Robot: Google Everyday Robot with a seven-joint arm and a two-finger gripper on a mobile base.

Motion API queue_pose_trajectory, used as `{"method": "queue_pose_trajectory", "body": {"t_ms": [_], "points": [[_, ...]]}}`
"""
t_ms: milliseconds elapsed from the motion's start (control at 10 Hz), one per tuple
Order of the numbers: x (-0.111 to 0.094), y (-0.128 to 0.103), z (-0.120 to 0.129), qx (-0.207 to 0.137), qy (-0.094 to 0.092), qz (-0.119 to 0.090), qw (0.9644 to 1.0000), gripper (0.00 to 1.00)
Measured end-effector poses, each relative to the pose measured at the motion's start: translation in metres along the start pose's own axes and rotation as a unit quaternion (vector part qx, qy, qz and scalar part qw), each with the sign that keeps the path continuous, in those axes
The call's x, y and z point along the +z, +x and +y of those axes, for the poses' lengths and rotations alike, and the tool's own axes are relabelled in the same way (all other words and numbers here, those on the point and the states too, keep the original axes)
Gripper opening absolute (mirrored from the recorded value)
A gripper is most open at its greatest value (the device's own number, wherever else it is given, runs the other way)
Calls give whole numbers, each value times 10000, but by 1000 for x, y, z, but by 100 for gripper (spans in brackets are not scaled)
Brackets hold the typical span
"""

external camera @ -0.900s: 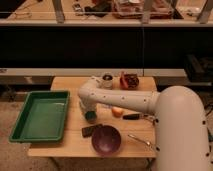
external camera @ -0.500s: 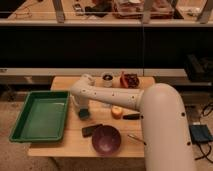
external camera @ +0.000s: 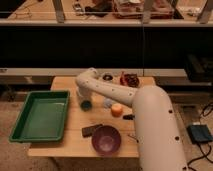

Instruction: Wipe table surface with sponge

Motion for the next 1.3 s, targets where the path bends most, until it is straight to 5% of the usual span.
{"method": "queue_pose_trajectory", "body": {"t_ms": [500,1000,1300], "points": [[-26,-26,57,574,-197,90,9981,10],[-23,-92,20,396,-400,-263,9981,10],[-17,-101,-11,12,-432,-299,9986,10]]}}
